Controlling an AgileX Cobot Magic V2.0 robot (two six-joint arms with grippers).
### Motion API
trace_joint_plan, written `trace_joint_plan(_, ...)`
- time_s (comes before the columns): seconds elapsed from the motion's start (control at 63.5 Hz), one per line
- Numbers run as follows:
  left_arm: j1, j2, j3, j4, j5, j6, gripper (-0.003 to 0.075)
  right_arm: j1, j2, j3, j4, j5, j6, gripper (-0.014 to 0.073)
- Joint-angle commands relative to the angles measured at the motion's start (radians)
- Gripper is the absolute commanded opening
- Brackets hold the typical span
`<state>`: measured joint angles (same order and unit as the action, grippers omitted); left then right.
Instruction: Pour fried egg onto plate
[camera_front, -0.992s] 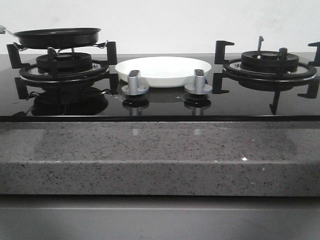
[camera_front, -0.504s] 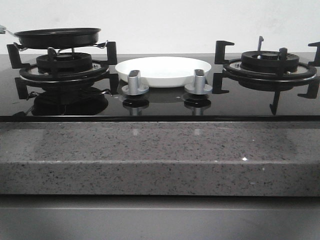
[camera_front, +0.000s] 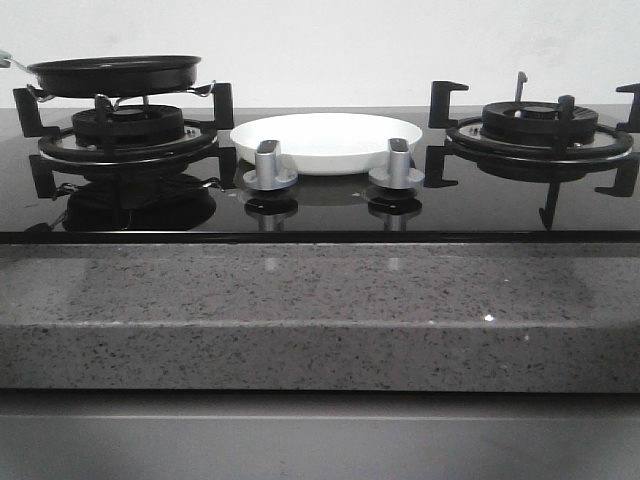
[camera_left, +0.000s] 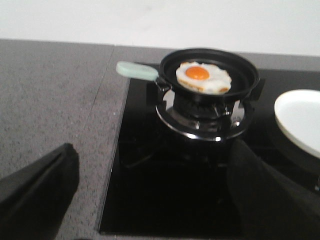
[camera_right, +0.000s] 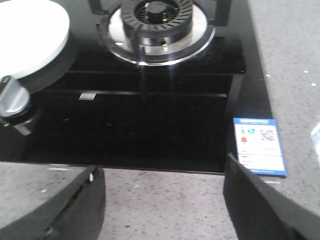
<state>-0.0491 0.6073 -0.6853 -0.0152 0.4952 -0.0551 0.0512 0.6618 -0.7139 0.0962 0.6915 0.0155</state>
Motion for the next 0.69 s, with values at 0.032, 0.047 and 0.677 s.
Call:
trace_joint_plan(0.032,-0.024,0.021,-0.035,-0.011,-0.053,-0.003,0.0599,0.034,0.080,-0.117,0.068,-0.003,-0.087,0.0517)
trace_joint_plan(0.047,-0.031,0.021,-0.035,-0.011,-0.053,-0.003,0.0599,0.043,0.090,-0.132,0.076,0.003,-0.097,0.0517)
trace_joint_plan(0.677,-0.319,0.027,-0.035,-0.011,-0.057,0.044,0.0599,0.241,0.715,-0.628,0.171,0.134,-0.153,0.0517)
